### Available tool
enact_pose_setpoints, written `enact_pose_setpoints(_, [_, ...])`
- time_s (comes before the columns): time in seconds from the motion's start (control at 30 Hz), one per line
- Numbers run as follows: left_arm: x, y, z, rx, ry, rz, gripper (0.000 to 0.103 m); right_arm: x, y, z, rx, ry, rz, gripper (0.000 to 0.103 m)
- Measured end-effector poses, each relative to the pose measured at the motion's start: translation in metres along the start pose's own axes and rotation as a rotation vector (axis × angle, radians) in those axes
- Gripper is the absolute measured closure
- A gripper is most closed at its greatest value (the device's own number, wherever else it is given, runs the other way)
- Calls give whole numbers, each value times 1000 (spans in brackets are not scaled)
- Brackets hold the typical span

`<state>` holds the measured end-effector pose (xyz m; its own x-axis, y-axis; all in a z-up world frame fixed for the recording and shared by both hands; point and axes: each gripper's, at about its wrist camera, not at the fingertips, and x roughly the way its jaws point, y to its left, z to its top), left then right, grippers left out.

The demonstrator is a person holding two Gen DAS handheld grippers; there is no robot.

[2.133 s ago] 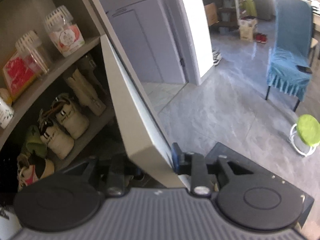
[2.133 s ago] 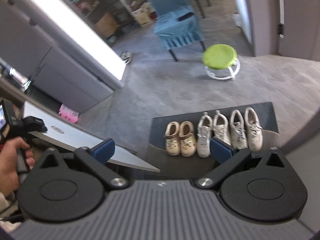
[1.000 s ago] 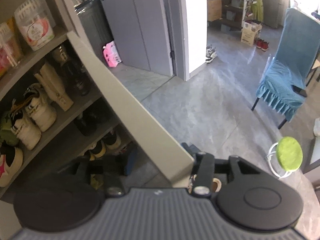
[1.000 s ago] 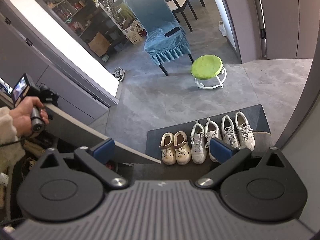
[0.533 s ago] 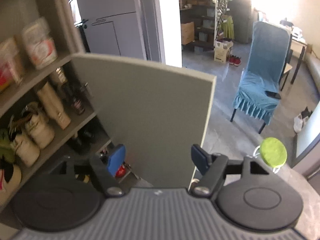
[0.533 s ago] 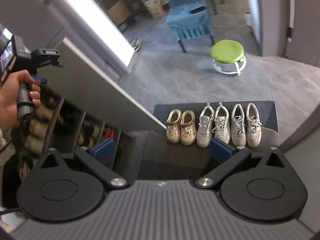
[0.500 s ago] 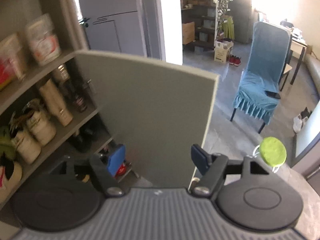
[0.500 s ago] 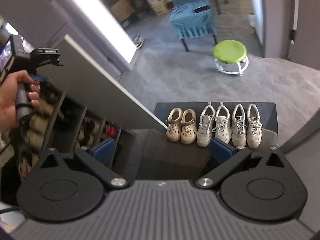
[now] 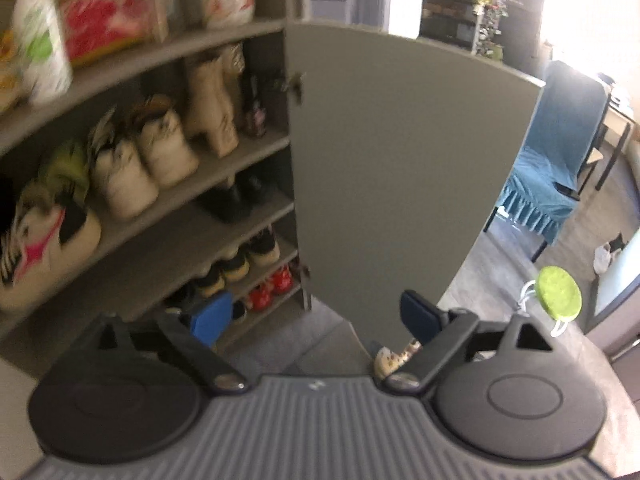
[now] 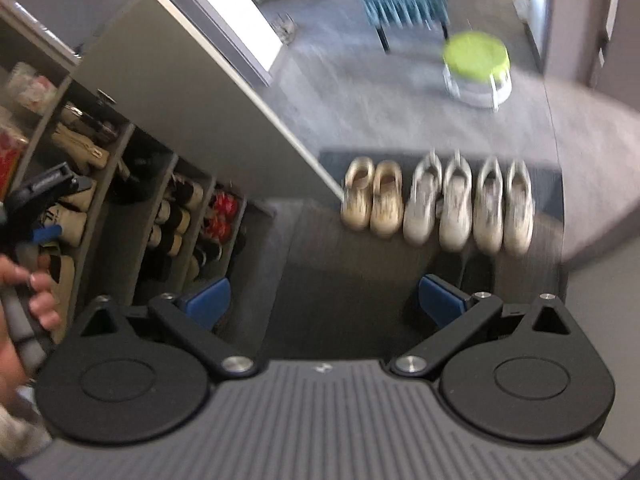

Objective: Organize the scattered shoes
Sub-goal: 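Move the right gripper toward the black slides on the mat, then lower the right gripper over both black slides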

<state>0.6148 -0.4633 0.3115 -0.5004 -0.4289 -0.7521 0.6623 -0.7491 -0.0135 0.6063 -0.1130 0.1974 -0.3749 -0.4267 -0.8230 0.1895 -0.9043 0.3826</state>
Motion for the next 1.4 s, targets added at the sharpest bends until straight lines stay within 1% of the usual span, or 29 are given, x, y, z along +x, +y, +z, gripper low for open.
enact_pose_setpoints(0.03, [3,7,-8,-19,6,-9,7,15,-3,-11,4,5,-8,0])
enact_pose_setpoints(0.07, [7,14,-20,-26,8,-3,7,31,-6,-21,8,10,-16,0])
enact_pose_setpoints(0.23, [24,61,-82,-57,31,74,6,107,-21,-75,29,36,-58,0])
enact_pose_setpoints(0.3, [33,77,-113,-82,46,114,1,138,-27,-96,37,47,-74,0])
enact_pose_setpoints(0.37, [45,83,-135,-92,55,134,1,168,-32,-117,45,57,-91,0])
enact_pose_setpoints(0.43, [70,83,-161,-94,61,152,1,199,-38,-139,53,67,-107,0])
enact_pose_setpoints(0.53, [118,74,-202,-98,5,167,1,245,-47,-171,66,83,-132,0])
enact_pose_setpoints(0.57, [142,66,-219,-90,-20,162,1,265,-54,-187,63,81,-144,0])
enact_pose_setpoints(0.6, [167,58,-236,-81,-39,155,2,299,-71,-218,43,60,-166,0])
enact_pose_setpoints(0.63, [181,53,-247,-73,-44,148,3,331,-87,-245,27,47,-191,0])
enact_pose_setpoints(0.67, [199,47,-259,-50,-43,126,7,356,-99,-262,27,58,-228,0])
enact_pose_setpoints(0.7, [211,41,-270,-24,-46,108,7,376,-109,-276,42,66,-268,0])
enact_pose_setpoints(0.73, [218,38,-278,-2,-54,96,6,390,-117,-288,73,51,-308,0])
enact_pose_setpoints(0.77, [224,34,-287,22,-70,88,3,402,-122,-297,109,18,-329,0])
enact_pose_setpoints(0.83, [236,27,-302,70,-93,78,2,427,-125,-313,139,-19,-353,0])
enact_pose_setpoints(0.9, [250,16,-315,126,-59,91,2,448,-119,-322,136,2,-371,0])
enact_pose_setpoints(0.93, [253,10,-319,137,-41,96,2,456,-117,-325,136,9,-377,0])
enact_pose_setpoints(1.0, [248,-3,-320,139,23,103,2,458,-115,-323,136,0,-378,0])
enact_pose_setpoints(1.07, [242,-16,-315,130,41,70,0,461,-113,-320,136,-8,-379,0])
enact_pose_setpoints(1.13, [242,-30,-311,153,38,30,0,463,-110,-318,136,-17,-380,0])
enact_pose_setpoints(1.2, [255,-39,-311,181,18,-10,0,465,-108,-315,136,-26,-381,0])
enact_pose_setpoints(1.27, [273,-44,-314,187,-2,-58,0,468,-106,-312,136,-35,-382,0])
enact_pose_setpoints(1.3, [288,-46,-314,179,18,-87,0,469,-105,-311,137,-39,-382,0])
enact_pose_setpoints(1.33, [296,-47,-314,173,32,-99,1,470,-104,-310,137,-43,-383,0])
enact_pose_setpoints(1.4, [311,-42,-309,125,92,-111,1,472,-102,-307,137,-52,-384,0])
